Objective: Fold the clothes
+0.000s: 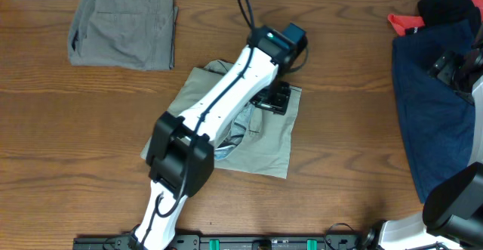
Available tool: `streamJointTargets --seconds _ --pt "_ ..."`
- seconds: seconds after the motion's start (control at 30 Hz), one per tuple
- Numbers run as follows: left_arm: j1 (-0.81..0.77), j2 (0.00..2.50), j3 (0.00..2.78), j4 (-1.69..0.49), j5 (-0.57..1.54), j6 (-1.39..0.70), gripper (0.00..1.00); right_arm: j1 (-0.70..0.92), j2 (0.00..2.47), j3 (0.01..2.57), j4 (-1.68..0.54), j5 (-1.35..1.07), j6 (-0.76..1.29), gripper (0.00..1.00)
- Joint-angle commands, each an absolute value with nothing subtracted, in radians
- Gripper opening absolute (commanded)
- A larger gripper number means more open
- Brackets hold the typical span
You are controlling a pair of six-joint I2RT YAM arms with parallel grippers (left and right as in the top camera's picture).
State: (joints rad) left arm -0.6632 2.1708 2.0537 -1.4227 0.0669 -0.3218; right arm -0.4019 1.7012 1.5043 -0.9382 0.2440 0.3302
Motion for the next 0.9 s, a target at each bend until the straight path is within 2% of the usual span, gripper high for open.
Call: streamJointTargets --seconds 0.0,0.03,0.17,0.33,0.67,0.87 --pt "-0.613 2.059 2.061 -1.472 0.01 -0.32 0.81 -0.412 1.708 1.517 -0.938 0.258 0.344 0.99" --pt "-0.596 2.037 2.061 -1.489 0.001 -0.32 0.87 -0.412 1.708 1.517 -0.938 0.258 0.344 0.99" --pt "-0.524 1.959 2.061 -1.531 -0.005 -0.319 0.9 -0.412 1.708 1.517 -0.938 0.258 0.344 0.99" --pt "-0.425 1.884 2.061 -1.634 -0.021 -0.319 1.0 -0.412 1.708 1.517 -0.938 0.258 0.344 0.99" --pt "-0.358 1.808 1.97 -1.69 -0.041 -0.313 0.98 -0.412 1.708 1.517 -0.938 0.258 0.344 0.99" --pt "-0.366 1.694 1.79 -1.689 -0.033 -0.332 0.98 -0.412 1.708 1.517 -0.938 0.258 0.344 0.99"
